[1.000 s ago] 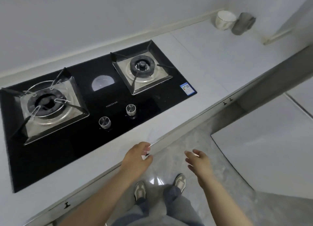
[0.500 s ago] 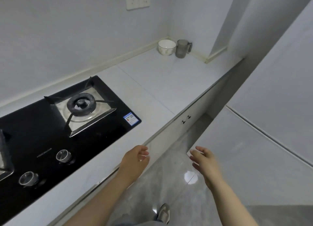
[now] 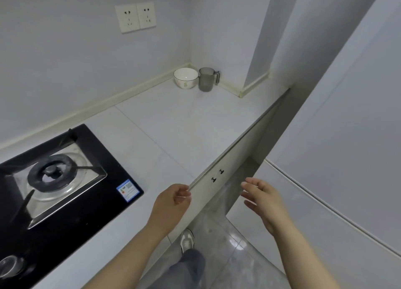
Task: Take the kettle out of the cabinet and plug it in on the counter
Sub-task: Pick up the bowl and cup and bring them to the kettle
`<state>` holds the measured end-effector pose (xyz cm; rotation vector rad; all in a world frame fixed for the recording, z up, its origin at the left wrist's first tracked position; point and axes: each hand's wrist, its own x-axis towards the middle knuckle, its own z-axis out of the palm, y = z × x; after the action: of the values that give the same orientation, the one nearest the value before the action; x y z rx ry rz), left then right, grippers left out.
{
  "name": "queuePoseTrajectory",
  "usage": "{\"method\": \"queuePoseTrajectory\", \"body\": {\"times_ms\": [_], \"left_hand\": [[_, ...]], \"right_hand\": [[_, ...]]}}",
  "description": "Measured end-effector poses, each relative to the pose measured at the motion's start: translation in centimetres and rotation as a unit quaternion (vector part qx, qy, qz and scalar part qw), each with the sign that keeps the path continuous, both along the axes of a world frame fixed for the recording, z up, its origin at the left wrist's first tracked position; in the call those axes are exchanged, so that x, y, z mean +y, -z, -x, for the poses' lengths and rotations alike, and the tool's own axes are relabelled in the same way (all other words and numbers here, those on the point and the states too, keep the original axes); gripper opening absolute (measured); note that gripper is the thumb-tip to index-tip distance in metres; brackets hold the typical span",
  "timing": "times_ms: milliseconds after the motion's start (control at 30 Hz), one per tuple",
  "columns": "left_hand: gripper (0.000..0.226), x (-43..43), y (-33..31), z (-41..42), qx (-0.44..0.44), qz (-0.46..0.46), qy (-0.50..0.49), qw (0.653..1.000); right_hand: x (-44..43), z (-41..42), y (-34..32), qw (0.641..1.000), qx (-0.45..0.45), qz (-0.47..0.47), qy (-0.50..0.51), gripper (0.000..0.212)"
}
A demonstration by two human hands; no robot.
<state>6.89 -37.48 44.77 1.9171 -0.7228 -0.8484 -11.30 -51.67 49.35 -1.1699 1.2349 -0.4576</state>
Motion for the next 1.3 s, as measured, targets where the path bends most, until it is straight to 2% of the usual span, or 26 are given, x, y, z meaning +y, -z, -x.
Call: {"method": "queuePoseTrajectory", "body": {"times_ms": [367, 900, 1200, 1300], "left_hand": [[0.021, -12.0, -1.0, -9.4, 0.021, 0.034, -0.051, 0.998], [0.024, -21.5, -1.3, -22.0, -0.013, -0.011, -0.078, 0.997], [0.019, -27.5, 0.0, -24.7, -0.003, -0.035, -0.148, 0.988], [0.023, -30.0, 0.4, -25.4, 0.001, -0.048, -0.165, 0.985]], "right_hand": [[-12.0, -10.5, -1.1, 0.999, 0.024, 0.024, -0.029, 0.033], [-22.9, -24.0, -0.3, 0.991, 0.078, 0.042, -0.098, 0.035], [-32.7, -29.4, 1.8, 0.977, 0.11, 0.091, -0.156, 0.038], [-36.4, -30.8, 2.1, 0.967, 0.136, 0.138, -0.165, 0.038]]}}
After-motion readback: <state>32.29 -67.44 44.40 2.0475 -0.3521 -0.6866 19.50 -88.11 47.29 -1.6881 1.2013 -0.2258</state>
